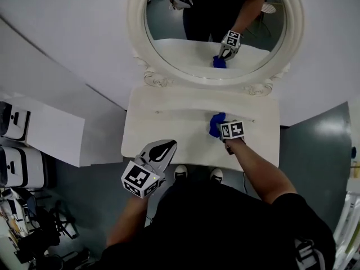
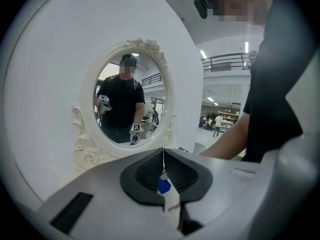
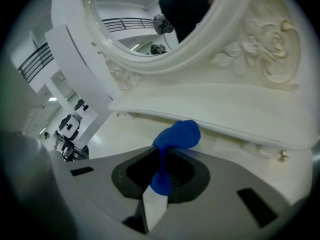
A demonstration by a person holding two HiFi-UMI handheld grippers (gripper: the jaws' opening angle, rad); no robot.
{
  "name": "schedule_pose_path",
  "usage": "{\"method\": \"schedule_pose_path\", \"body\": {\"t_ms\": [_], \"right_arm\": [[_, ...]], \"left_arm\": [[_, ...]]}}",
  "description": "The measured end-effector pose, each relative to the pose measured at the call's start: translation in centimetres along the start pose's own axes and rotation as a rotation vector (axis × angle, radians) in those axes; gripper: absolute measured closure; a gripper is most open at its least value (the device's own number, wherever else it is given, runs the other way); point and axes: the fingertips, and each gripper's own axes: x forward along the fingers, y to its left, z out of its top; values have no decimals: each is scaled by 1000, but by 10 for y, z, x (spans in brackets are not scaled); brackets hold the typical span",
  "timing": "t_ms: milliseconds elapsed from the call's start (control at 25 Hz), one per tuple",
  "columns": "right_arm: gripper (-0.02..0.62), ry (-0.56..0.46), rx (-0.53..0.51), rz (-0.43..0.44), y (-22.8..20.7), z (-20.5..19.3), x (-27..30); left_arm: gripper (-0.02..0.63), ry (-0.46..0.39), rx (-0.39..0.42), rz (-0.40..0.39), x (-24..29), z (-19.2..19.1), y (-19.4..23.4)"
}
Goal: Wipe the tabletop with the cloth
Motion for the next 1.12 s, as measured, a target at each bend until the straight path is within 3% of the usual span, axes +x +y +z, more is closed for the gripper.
{"method": "schedule_pose_path", "body": {"t_ms": [240, 680, 920, 1120], "right_arm": [[558, 42, -147, 142, 124, 33, 58], [558, 128, -210, 360, 317, 28, 147], [558, 186, -220, 458, 394, 4, 186], [558, 236, -221, 479, 423, -19, 212]], "left_arm": [[594, -7, -30, 103, -59, -13, 33], [594, -13, -60, 254, -154, -37, 72], [594, -4, -76, 294, -185, -54, 88], [594, 7, -85, 297, -199, -63, 96]]}}
